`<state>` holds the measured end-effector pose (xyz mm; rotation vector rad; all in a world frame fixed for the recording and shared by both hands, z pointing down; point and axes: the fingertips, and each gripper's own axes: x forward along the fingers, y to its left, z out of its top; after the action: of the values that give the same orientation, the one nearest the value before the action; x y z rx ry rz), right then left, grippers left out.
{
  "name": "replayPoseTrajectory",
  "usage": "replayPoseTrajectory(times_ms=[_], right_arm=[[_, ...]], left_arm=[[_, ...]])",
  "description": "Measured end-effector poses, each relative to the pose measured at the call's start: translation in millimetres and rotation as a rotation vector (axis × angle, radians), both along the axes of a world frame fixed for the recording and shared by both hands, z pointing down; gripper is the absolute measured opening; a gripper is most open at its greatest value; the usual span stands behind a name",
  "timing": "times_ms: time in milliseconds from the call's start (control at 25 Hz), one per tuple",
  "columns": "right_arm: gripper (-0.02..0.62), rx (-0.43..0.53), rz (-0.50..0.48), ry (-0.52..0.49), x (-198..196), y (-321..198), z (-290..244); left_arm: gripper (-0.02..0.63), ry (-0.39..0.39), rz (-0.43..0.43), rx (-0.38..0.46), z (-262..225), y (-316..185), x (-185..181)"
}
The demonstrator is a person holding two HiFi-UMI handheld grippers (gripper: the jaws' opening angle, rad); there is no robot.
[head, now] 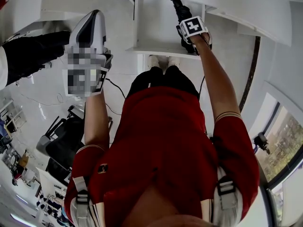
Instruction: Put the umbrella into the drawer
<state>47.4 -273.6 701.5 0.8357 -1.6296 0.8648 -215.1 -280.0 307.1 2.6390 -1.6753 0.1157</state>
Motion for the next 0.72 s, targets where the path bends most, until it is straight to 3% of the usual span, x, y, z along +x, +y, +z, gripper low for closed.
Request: replayPoseTrajectory(times_ms=[320, 720], right_arm=[[0.284, -0.055, 0.122, 0.027, 9, -4, 16], [0.29, -0.066, 0.156, 0.056, 13, -2, 25]], left_arm=[[0.006, -0.013, 0.009, -0.02, 8, -5, -8], [0.006, -0.016, 0.01, -0.026, 10, -5, -18]])
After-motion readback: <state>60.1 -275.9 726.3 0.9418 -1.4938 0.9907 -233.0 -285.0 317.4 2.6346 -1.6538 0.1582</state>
